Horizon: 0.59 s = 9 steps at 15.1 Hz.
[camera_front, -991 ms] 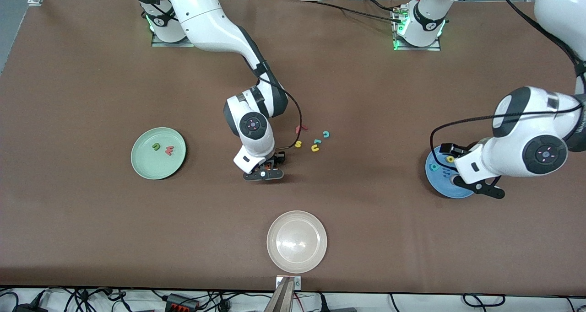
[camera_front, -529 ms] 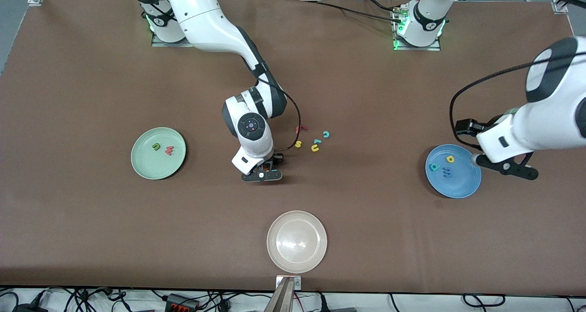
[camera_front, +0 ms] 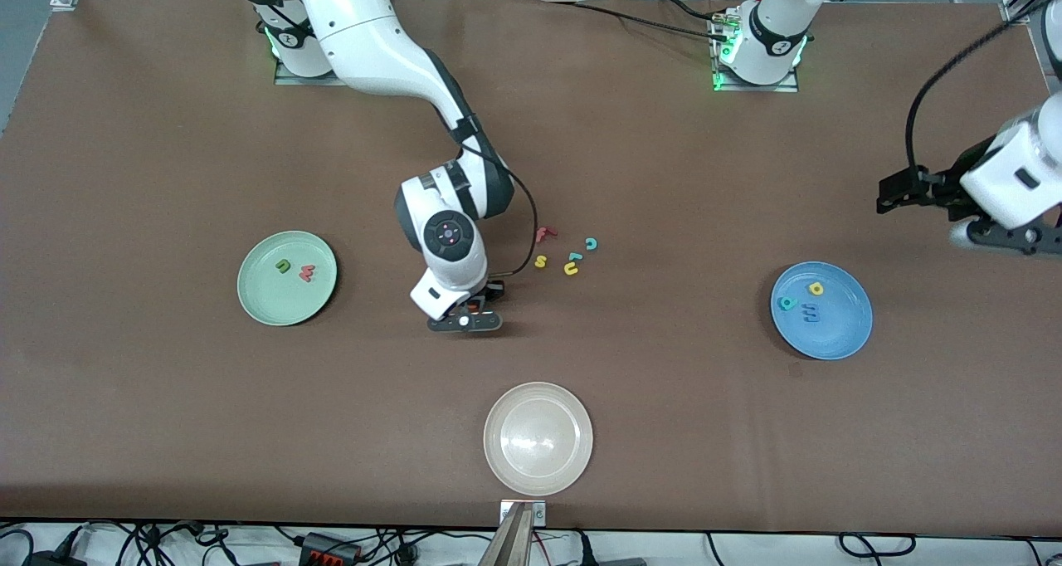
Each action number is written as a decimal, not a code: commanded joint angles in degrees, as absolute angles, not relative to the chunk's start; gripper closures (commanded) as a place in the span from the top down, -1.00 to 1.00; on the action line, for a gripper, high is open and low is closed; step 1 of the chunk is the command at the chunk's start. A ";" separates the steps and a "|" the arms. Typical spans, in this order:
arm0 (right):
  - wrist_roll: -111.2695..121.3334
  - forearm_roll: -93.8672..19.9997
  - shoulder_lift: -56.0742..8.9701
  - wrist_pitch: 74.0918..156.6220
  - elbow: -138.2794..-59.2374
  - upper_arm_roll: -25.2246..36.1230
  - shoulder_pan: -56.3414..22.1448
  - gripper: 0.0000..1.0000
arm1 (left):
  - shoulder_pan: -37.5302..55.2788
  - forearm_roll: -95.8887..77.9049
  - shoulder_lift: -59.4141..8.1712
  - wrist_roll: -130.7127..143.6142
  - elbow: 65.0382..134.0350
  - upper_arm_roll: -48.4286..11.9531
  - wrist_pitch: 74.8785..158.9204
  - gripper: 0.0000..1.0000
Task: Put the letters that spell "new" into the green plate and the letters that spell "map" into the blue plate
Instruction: 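Lift the orange e with the right gripper while the left gripper withdraws, then drop the orange e onto the green plate with the right gripper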
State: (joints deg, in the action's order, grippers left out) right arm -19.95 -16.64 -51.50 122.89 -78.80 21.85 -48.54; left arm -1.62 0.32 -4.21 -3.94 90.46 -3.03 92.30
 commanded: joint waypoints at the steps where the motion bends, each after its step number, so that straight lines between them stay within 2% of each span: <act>1: -7.35 -17.14 -42.22 117.43 -87.06 23.20 -42.91 -0.86 | 1.93 -0.44 2.90 -5.19 98.61 0.44 97.65 1.00; 5: 4.98 -16.70 -32.28 117.95 -99.81 24.42 -36.92 -0.86 | 1.93 -0.26 2.38 -5.80 98.53 0.18 96.51 1.00; 9: 15.36 -16.70 -26.99 122.51 -110.89 29.18 -36.92 -0.85 | 1.93 -0.26 1.49 -5.98 97.12 -0.26 95.45 1.00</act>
